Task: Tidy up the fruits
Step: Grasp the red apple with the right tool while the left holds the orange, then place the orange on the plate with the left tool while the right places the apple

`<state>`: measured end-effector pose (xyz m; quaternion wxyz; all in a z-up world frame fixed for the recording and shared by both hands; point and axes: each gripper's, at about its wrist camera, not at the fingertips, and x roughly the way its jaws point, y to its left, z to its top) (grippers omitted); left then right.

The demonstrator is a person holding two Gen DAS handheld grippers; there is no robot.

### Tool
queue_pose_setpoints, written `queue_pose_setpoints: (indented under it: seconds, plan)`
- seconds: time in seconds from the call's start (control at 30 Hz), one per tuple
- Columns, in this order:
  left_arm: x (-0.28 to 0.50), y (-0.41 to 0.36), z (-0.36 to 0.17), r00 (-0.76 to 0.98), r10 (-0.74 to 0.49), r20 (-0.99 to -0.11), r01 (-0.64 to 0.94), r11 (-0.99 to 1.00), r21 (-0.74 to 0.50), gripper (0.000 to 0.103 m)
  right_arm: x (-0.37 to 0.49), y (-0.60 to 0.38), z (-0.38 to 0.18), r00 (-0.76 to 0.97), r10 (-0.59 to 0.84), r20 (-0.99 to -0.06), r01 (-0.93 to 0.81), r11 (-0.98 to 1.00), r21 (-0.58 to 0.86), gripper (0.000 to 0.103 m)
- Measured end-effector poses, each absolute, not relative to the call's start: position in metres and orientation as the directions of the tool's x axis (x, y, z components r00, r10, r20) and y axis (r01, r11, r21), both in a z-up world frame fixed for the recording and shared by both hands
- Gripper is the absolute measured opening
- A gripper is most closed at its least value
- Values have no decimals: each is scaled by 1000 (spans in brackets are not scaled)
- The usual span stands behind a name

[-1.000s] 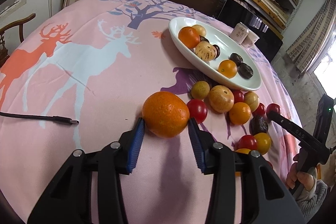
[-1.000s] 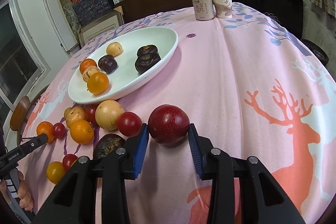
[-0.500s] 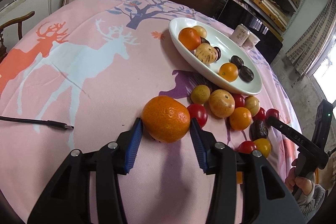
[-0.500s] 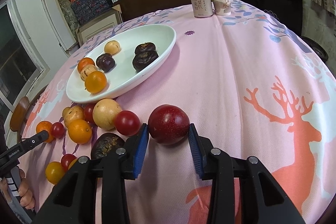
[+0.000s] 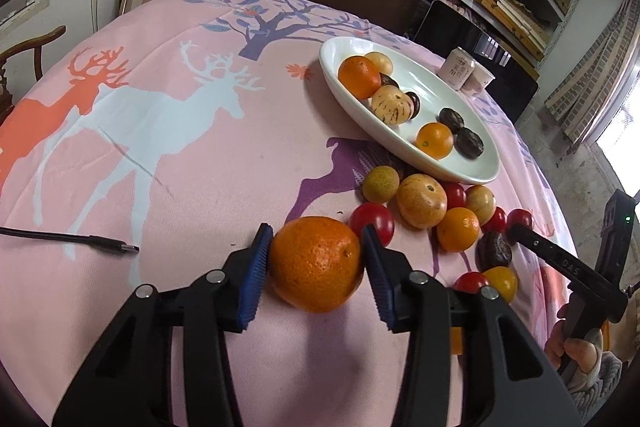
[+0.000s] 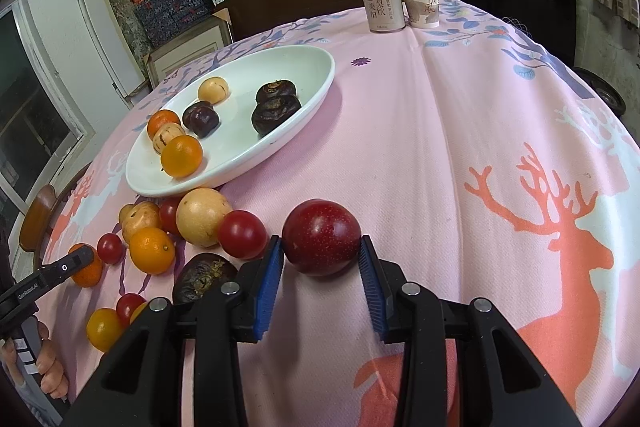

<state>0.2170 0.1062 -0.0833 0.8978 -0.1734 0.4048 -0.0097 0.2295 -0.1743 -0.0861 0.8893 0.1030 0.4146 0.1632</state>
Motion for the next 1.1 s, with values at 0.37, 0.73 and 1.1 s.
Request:
queue_pose_setpoints:
  seconds: [0.37, 0.73, 1.1]
  plan:
    - [205, 103, -84, 651, -152, -743, -114, 949, -293, 44, 230, -175, -88, 601, 382, -703, -204, 923, 327, 39]
    - [199, 96, -73, 696, -155, -701, -69, 958, -280, 43, 218, -173, -77, 655, 356, -667, -217, 934, 284, 39]
    - [260, 56, -22, 740, -133, -660, 25, 985, -170, 44, 227, -175, -20, 704, 410, -580, -281, 911, 302, 39]
